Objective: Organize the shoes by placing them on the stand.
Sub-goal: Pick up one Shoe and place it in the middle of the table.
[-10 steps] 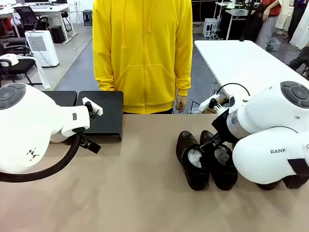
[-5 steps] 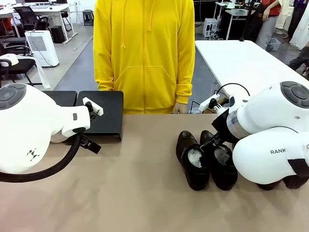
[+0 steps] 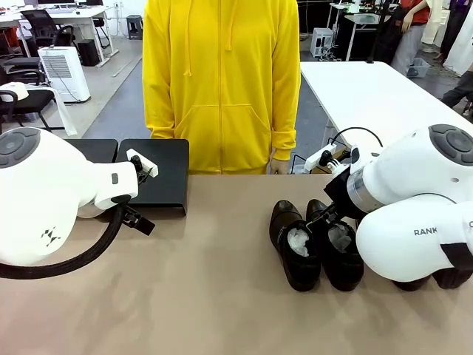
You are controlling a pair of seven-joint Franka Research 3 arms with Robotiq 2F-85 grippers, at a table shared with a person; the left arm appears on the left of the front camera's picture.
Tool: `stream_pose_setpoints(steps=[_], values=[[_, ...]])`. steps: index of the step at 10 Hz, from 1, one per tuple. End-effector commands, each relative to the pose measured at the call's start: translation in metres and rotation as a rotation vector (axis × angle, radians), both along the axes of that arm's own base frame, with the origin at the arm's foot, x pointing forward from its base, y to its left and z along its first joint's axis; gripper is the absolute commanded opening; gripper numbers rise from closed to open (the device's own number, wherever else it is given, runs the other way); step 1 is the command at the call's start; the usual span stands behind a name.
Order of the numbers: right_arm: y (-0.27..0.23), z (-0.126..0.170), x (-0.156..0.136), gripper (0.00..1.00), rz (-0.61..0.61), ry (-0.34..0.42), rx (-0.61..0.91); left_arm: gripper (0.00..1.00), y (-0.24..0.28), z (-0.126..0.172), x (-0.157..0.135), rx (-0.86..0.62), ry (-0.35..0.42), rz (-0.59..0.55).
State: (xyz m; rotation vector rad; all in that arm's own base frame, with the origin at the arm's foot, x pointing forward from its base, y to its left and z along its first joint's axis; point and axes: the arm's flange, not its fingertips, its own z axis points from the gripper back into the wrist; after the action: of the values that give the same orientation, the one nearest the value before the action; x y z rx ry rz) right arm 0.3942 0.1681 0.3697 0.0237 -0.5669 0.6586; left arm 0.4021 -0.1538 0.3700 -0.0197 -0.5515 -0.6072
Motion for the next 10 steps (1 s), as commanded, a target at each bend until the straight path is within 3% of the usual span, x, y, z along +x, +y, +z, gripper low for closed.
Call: stream_pose_setpoints(steps=[1, 5, 7, 10], values=[[0.0, 0.001, 0.0, 1.0, -0.001, -0.002, 0.002, 1.0, 0.001, 0.0, 0.0, -0.002, 0.0, 0.003], [0.0, 0.0, 0.0, 1.0, 0.0, 0.0, 0.0, 1.0, 0.0, 0.0, 0.0, 0.0, 0.0, 0.0], [-0.024, 0.041, -0.001, 1.0, -0.05, 0.033, 0.074, 1.0, 0.01, 0.034, -0.008, -0.032, -0.073, 0.002], [-0.073, 0.1, -0.012, 1.0, -0.072, 0.097, 0.212, 1.0, 0.035, 0.101, -0.016, -0.17, -0.036, -0.023]])
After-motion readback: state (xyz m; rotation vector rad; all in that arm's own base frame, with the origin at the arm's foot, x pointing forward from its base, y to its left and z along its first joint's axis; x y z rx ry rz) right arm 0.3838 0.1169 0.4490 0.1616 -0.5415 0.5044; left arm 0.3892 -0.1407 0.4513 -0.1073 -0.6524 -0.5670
